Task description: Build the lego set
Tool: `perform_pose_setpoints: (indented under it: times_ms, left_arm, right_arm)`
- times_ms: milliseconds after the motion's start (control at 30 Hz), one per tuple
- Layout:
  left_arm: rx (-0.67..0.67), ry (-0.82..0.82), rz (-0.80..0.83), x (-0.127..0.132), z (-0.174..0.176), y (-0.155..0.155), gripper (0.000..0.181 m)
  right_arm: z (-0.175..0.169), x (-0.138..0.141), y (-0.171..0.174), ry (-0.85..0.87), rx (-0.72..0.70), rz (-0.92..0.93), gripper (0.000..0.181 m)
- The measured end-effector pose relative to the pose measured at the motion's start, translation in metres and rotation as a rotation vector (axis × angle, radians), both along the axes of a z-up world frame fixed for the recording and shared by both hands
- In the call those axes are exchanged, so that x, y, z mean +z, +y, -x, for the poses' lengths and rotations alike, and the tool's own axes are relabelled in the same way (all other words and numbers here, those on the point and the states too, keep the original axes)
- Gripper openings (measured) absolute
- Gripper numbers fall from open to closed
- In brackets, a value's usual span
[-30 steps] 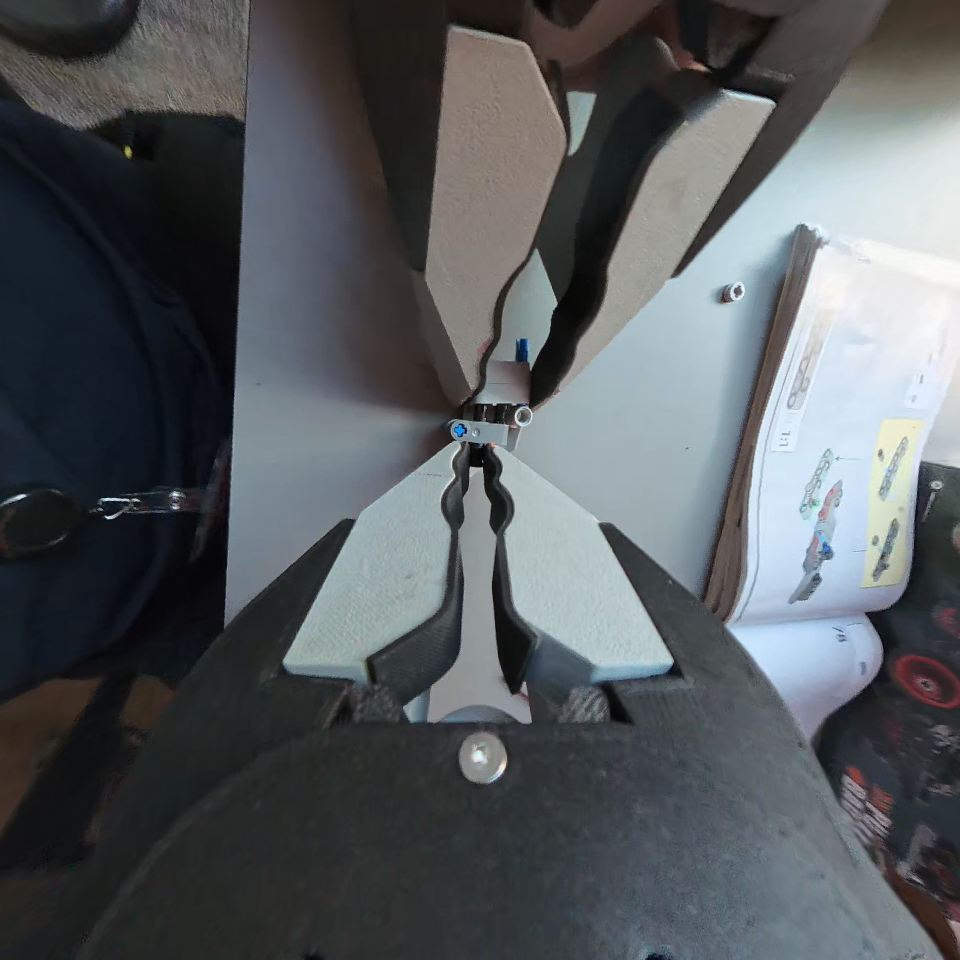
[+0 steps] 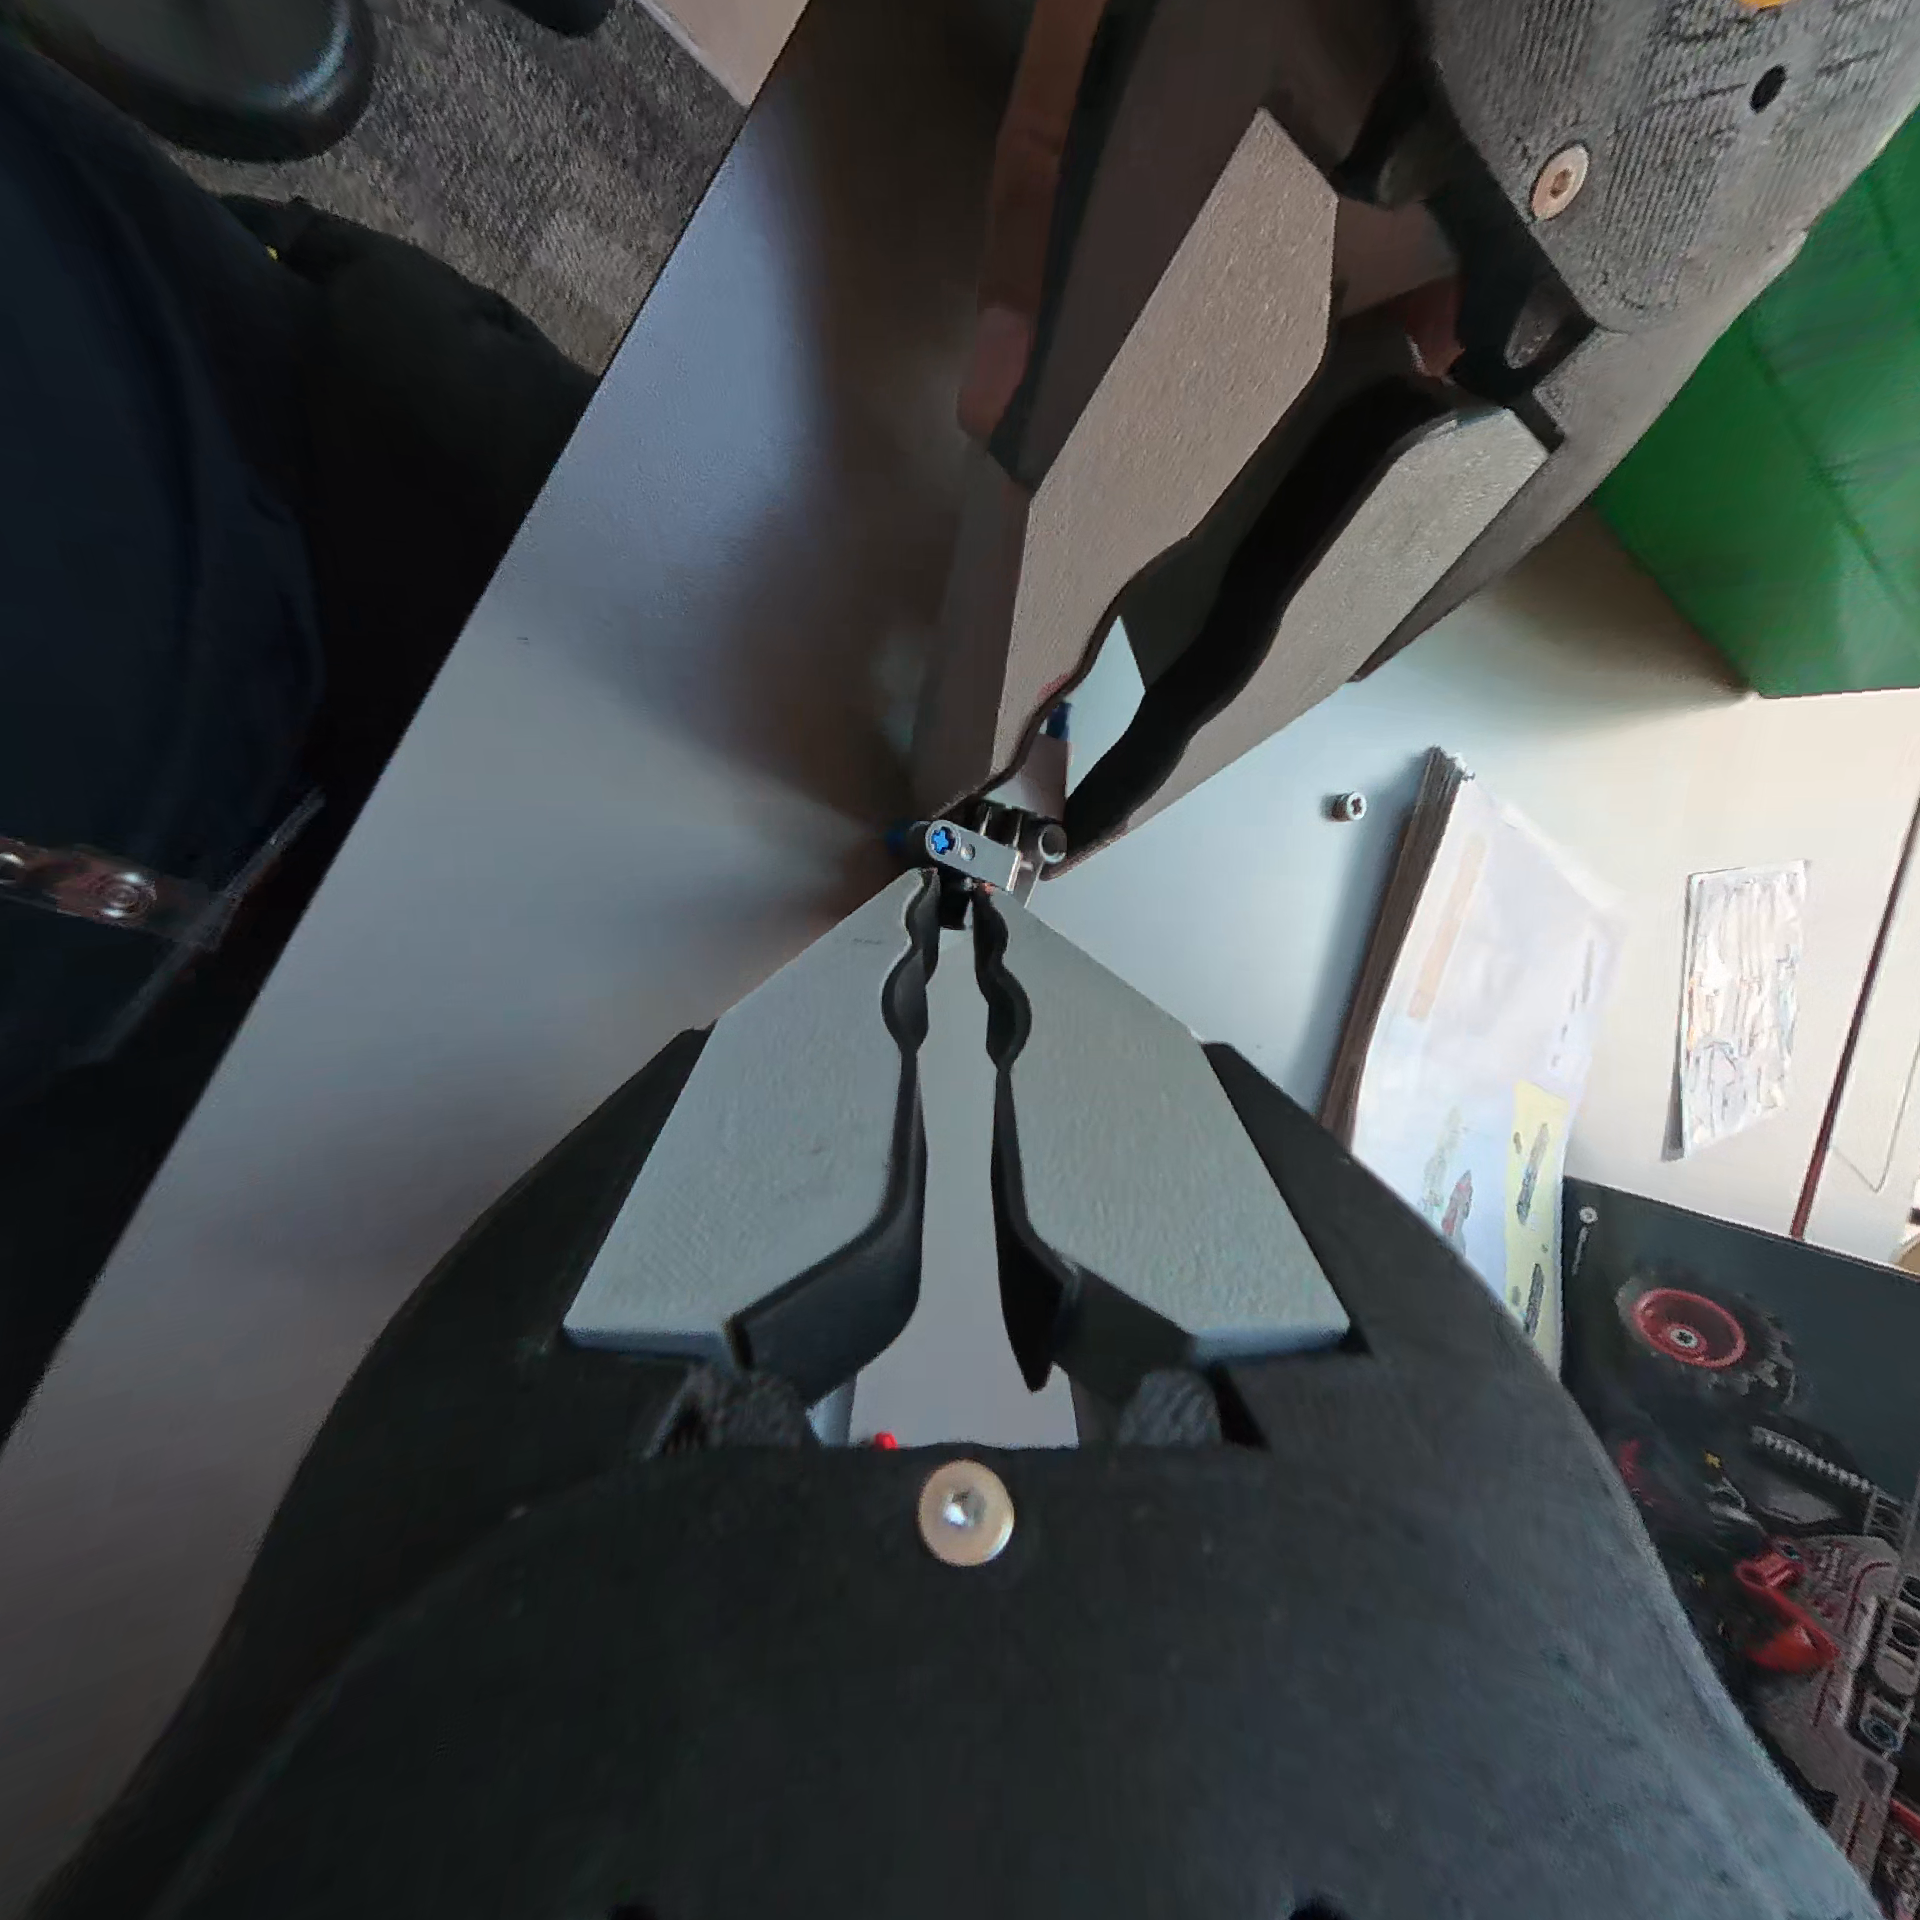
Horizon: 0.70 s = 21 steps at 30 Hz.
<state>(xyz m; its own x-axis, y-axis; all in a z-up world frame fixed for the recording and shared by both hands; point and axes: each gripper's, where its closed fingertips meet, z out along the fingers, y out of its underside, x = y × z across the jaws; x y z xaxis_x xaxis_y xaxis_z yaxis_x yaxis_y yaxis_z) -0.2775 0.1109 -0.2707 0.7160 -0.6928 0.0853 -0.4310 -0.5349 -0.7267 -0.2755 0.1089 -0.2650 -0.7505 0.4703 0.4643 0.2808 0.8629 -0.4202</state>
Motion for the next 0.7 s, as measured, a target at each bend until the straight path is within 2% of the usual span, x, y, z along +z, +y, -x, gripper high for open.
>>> perform_pose_setpoints:
  times_ms: [67,167,300,400,467,600,700]
  left_arm:
    - [-0.011,-0.013,0.007,0.001,0.0,-0.002,0.027]
    - [0.006,-0.009,0.011,0.002,0.008,-0.008,0.039]
    - [0.106,-0.033,0.049,0.004,0.02,-0.014,0.051]
    - [0.175,-0.014,0.03,0.002,0.018,-0.012,0.043]
    - [0.184,0.068,-0.011,0.0,0.02,-0.01,0.026]
    - [0.137,0.085,-0.061,0.0,0.018,-0.009,0.025]
    - [0.023,0.113,-0.104,0.002,0.016,-0.015,0.025]
  right_arm:
    - [0.005,0.0,0.003,0.069,0.004,-0.006,0.002]
    - [0.012,-0.001,0.014,0.159,-0.013,-0.117,0.003]
    - [0.013,0.0,0.011,0.176,0.007,-0.114,0.003]
    - [0.016,0.002,0.011,0.183,0.01,-0.102,0.003]
    - [0.016,0.004,0.011,0.205,0.004,-0.1,0.003]
    - [0.012,0.012,0.008,0.23,-0.006,-0.009,0.003]
    - [0.001,0.024,0.015,0.227,-0.039,0.127,0.002]
